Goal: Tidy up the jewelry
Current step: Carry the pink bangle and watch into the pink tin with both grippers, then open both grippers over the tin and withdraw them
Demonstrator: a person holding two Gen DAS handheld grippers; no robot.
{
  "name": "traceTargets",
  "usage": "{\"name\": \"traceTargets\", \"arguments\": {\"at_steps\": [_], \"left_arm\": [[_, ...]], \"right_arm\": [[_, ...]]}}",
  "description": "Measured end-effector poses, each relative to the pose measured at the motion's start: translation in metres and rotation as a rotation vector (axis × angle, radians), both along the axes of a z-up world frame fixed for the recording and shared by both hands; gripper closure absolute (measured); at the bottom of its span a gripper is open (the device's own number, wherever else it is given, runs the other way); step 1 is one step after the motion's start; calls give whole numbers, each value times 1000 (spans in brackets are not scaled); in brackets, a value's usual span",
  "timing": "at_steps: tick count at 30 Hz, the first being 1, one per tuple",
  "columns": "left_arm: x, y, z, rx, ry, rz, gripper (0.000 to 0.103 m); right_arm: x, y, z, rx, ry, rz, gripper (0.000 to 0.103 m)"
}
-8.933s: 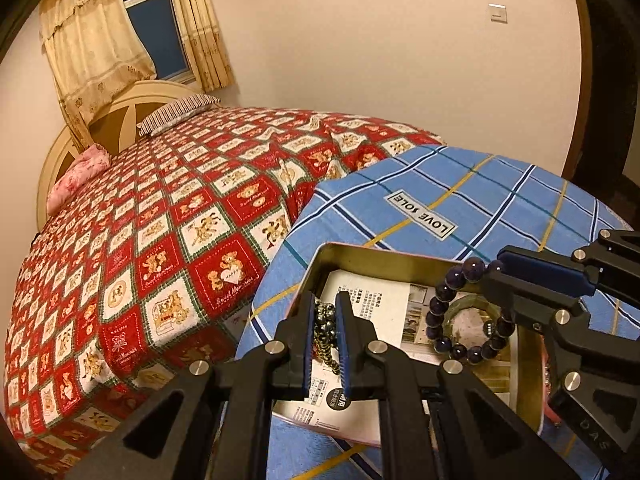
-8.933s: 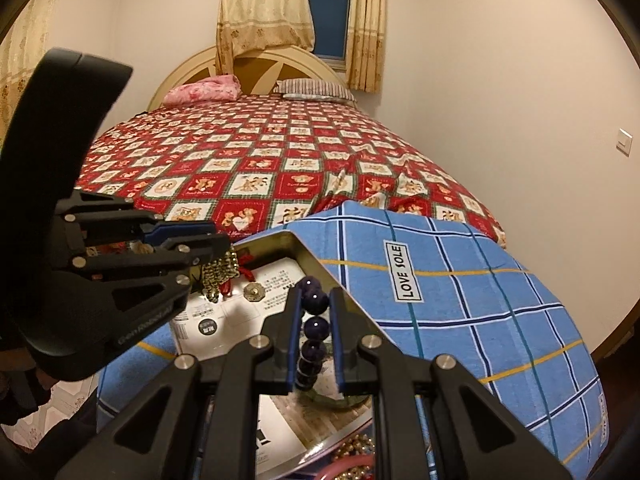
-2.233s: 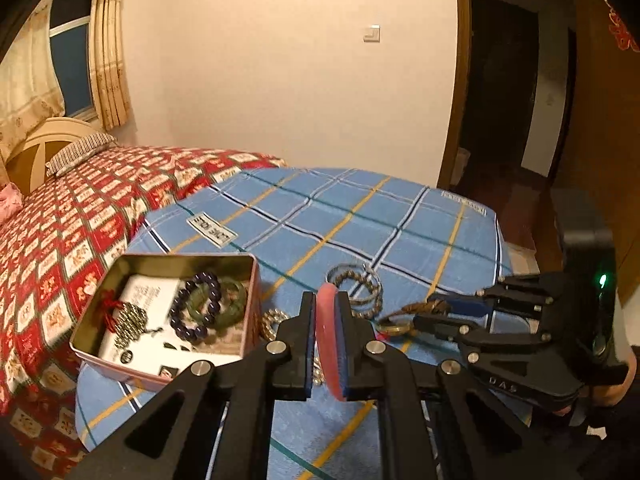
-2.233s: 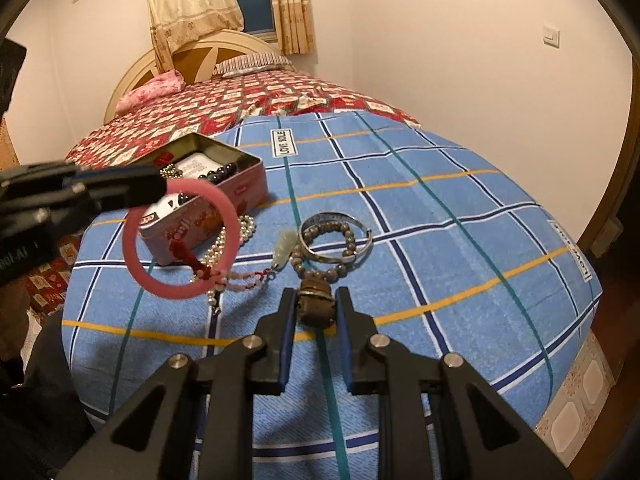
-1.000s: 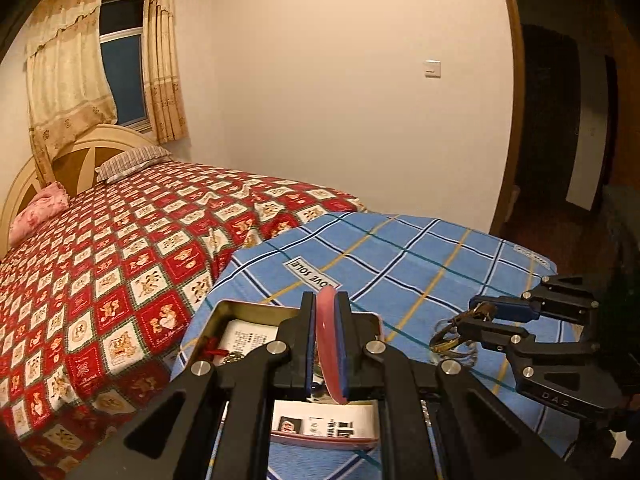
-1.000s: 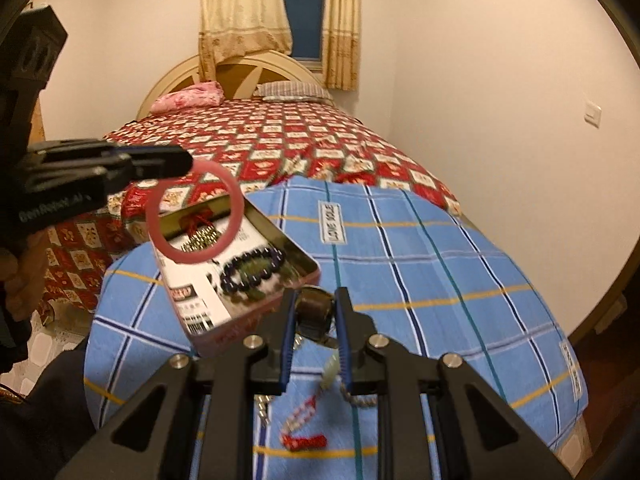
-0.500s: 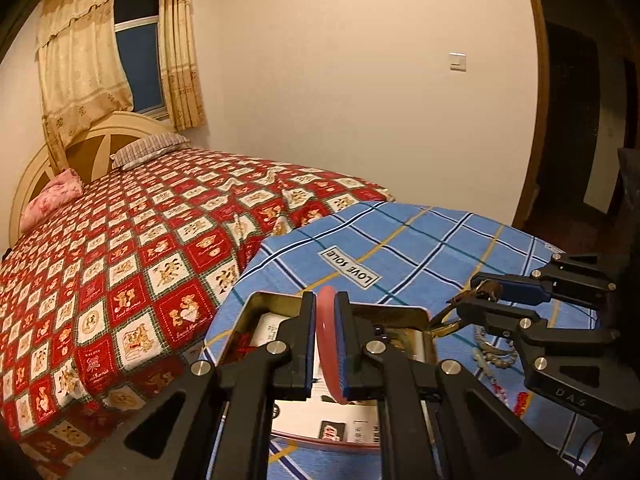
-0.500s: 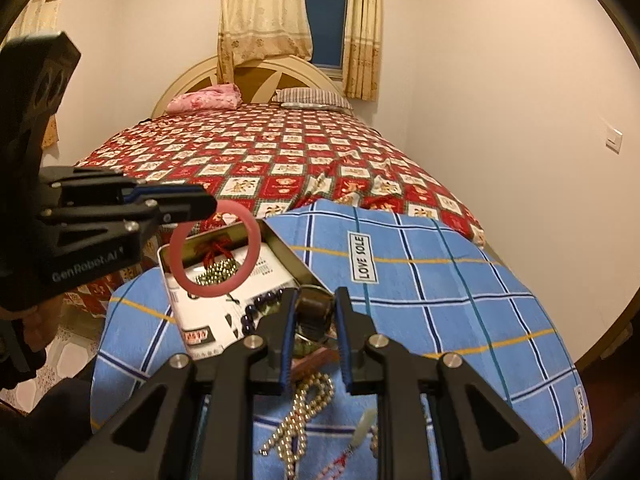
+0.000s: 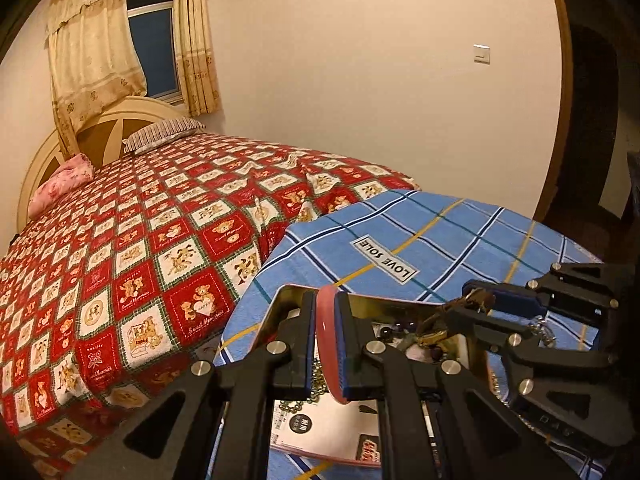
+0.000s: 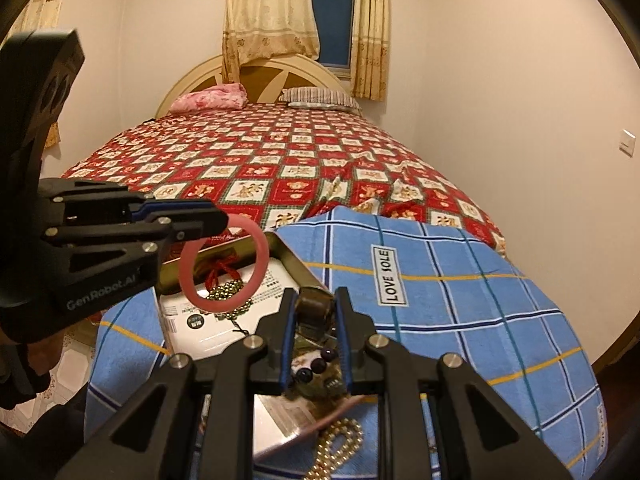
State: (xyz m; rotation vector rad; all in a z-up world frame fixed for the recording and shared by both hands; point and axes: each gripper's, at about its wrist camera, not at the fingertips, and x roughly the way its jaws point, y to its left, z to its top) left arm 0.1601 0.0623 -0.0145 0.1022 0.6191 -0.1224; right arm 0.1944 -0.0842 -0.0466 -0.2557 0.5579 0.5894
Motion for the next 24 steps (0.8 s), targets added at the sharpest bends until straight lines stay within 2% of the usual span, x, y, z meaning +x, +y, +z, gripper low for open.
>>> {"name": "traceTargets", "arguments": {"at_steps": [11, 14, 17, 18, 19, 24], "left_arm": [[17, 14, -33, -10, 76, 28, 94], [15, 13, -35, -10, 89, 28, 90], [10, 11, -36, -5, 94, 26, 62], [7, 11, -36, -2, 86, 30, 46], [4, 11, -35, -1, 75, 36, 35], [0, 13, -35, -10, 75, 41, 34]], "right_arm": [[9, 6, -30, -18, 67, -5, 82], [10, 6, -33, -32, 79, -9, 80], [9, 4, -37, -43, 93, -14, 73], [7, 4, -37, -47, 94, -13, 73], [6, 4, -37, -53, 90, -12, 73], [-1, 3, -39, -71, 77, -6, 64]]}}
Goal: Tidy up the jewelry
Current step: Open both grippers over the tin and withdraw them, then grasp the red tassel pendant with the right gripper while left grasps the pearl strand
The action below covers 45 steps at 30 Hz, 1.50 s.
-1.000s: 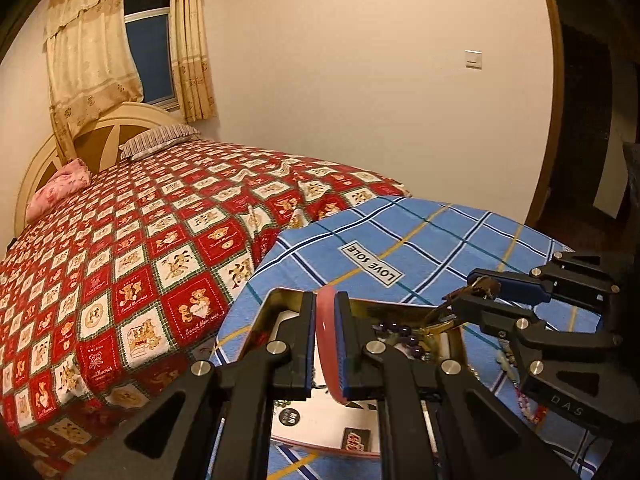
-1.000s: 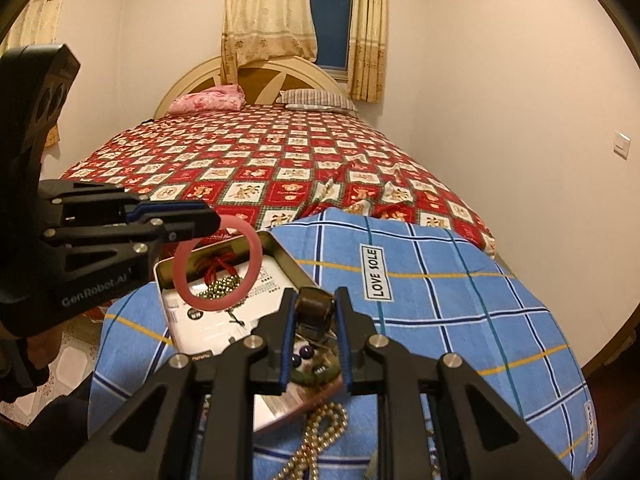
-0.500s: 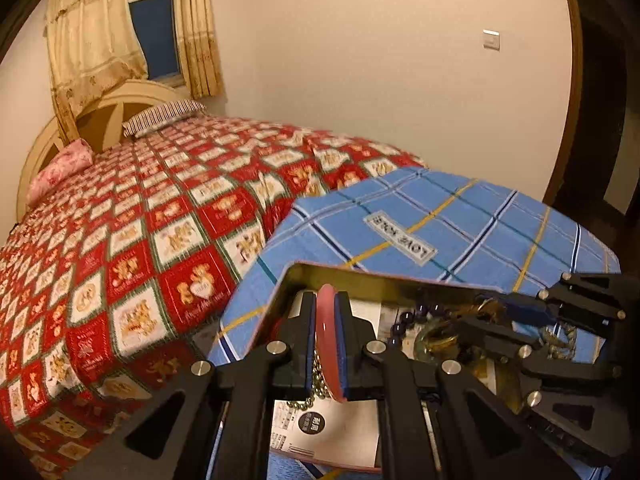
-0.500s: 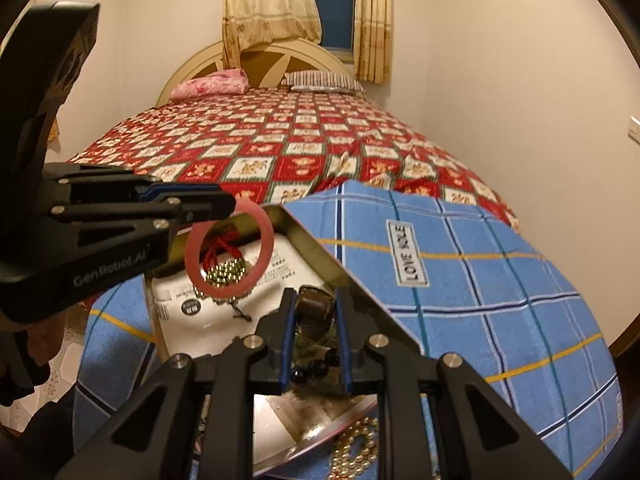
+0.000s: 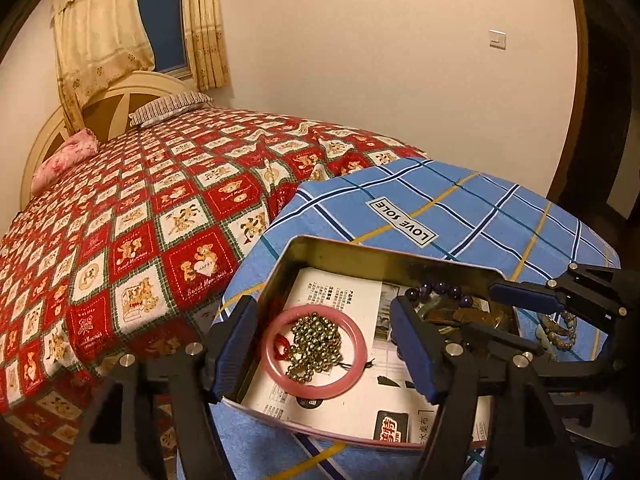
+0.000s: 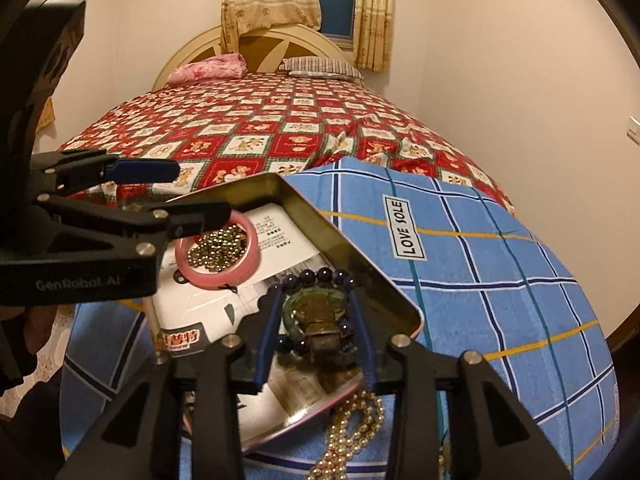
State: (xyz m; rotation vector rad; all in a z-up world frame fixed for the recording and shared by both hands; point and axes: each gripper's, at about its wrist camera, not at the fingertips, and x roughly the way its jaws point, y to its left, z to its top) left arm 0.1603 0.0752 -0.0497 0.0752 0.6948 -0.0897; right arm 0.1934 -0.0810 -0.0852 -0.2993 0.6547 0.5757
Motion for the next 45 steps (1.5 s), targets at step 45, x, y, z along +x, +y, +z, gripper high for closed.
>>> {"name": "traceTargets", "arguments": {"at_steps": [45], "left_arm": [[-73, -96, -9, -58, 55, -98, 37]], "right_arm": [[-38, -161, -19, 36, 133, -423, 46]]}}
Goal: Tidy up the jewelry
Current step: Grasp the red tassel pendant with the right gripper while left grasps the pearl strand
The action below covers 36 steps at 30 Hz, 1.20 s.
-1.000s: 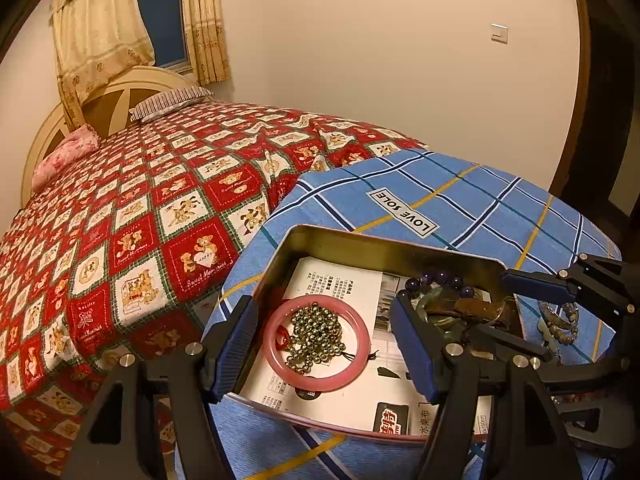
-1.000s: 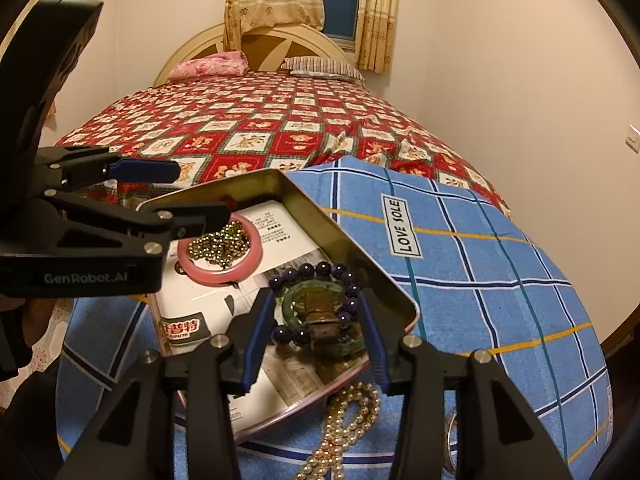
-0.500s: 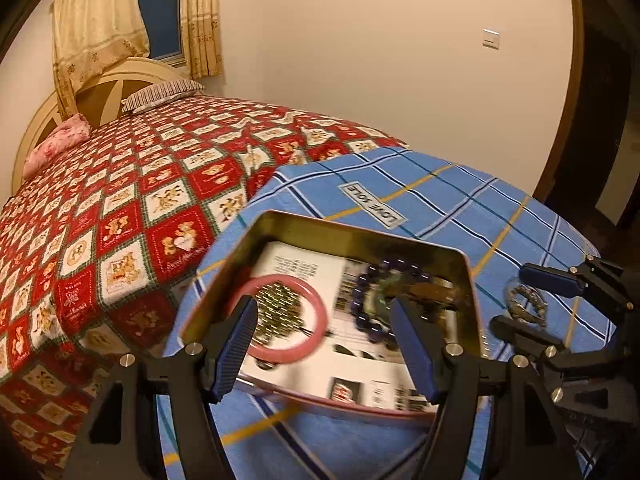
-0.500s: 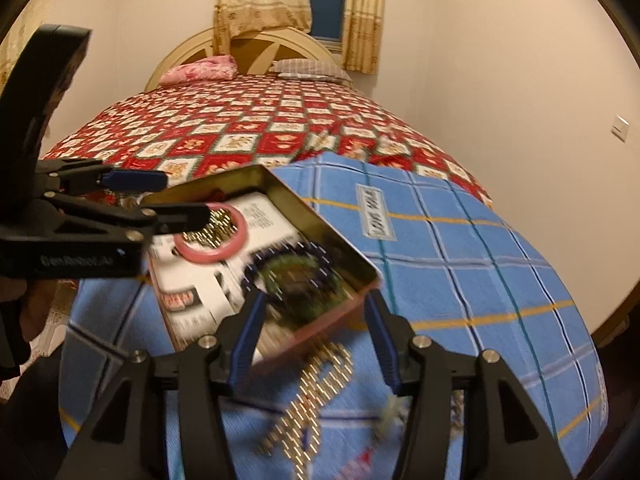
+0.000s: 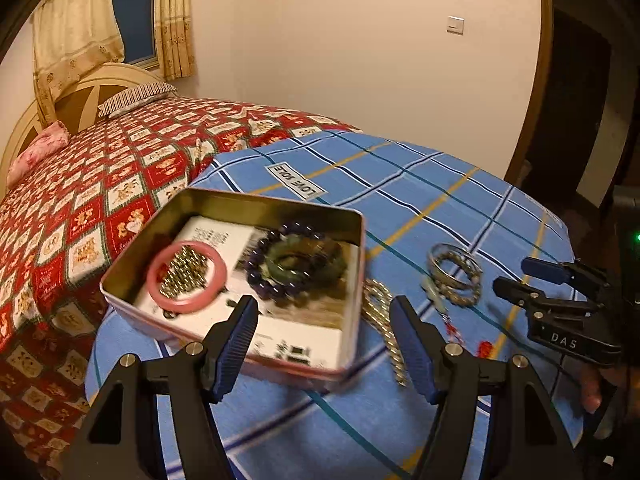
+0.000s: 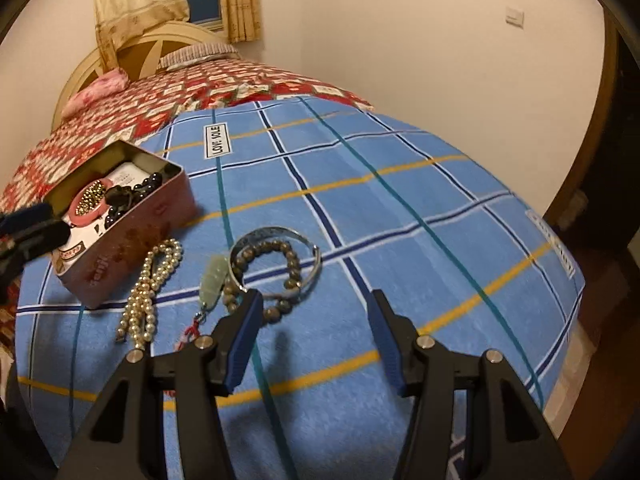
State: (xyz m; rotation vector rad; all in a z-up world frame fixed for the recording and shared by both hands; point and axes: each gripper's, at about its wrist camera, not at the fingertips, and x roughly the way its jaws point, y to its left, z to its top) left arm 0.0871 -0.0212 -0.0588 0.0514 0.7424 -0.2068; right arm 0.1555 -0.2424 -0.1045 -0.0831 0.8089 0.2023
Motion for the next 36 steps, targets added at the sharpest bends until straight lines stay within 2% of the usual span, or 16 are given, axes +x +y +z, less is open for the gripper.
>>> {"name": "traceTargets", "arguments": {"at_steps": [3, 6, 16, 17, 20, 21, 23, 28, 36], "left_arm": [[-8, -9, -3, 3, 9, -19, 47], [-14, -17, -9, 11, 27, -38, 51], [-25, -19, -15, 13, 22, -48, 53], [-27, -22, -15, 16, 19, -54, 53], [-29, -27, -16, 23, 19, -72, 54], [-29, -28, -16, 25, 19, -74, 54], [-29, -29, -15, 20, 23, -79, 55], [-31, -36, -17, 14, 34, -107, 57], [-15, -57, -34, 13, 105, -148, 62]], "right_arm": [[-10, 10, 2, 10, 0, 37, 46], [-15, 26, 0, 23, 14, 99, 47], [-39, 48, -15, 8, 55, 220, 48], [-40, 49, -18, 1, 61, 224, 50], [-38, 53, -27, -22, 84, 229, 66], [-38, 52, -27, -22, 78, 229, 78], [-39, 51, -27, -21, 79, 227, 89], [-44, 44, -27, -45, 66, 194, 91], [-49, 3, -26, 3, 64, 85, 92]]}}
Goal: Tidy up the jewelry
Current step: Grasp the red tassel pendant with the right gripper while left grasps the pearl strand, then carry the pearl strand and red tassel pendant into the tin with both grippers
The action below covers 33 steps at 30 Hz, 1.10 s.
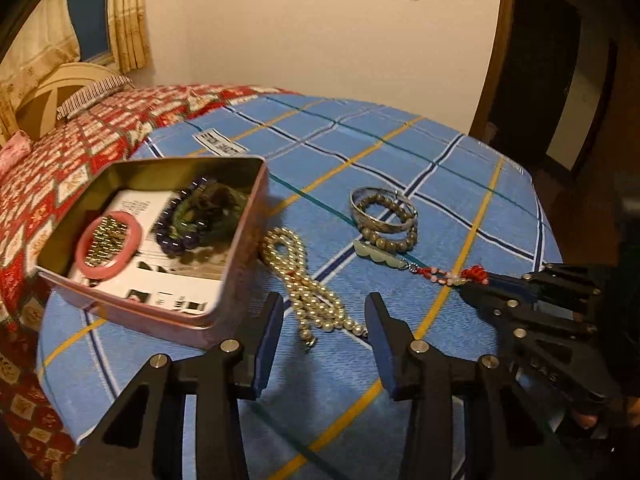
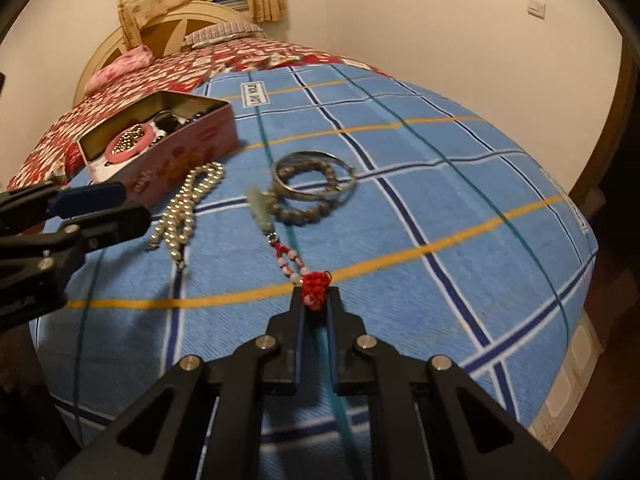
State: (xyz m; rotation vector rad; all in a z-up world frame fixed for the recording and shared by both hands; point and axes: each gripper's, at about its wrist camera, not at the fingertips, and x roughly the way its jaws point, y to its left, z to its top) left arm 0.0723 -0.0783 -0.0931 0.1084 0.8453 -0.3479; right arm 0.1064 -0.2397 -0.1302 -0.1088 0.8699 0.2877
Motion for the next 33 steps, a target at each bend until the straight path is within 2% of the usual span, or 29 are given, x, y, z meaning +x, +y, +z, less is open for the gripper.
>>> {"name": "traceTargets", "arguments": {"at_steps": [6, 9, 10, 11, 12, 15, 21, 24, 33], "left_arm": [[14, -10, -17, 23, 65, 2, 65], [16, -9, -17, 13, 62, 9, 67], [16, -8, -17, 9, 59, 7, 86], [15, -9, -18, 7, 64, -8, 94], [14, -9, -18, 6, 59, -13, 97], [9, -8, -16, 4, 53, -32, 98], [-7, -5, 14, -18, -32, -62, 98], [-11, -3, 23, -30, -48, -71, 98], [-18, 5, 49, -32, -115, -64, 98]], "right_arm": [[-1, 0, 0, 9, -11, 10, 91], [-2, 3, 0, 7, -16, 19, 92], [-3, 4, 0, 7, -17, 23, 92], [-4, 5, 0, 7, -20, 26, 92], [-4, 6, 1, 8, -24, 31, 92], [-7, 9, 5, 17, -45, 41, 92], [-12, 8, 20, 65, -89, 48, 92], [-15, 8, 31, 79, -113, 49, 92], [-17, 9, 57, 106, -168, 51, 92]]}}
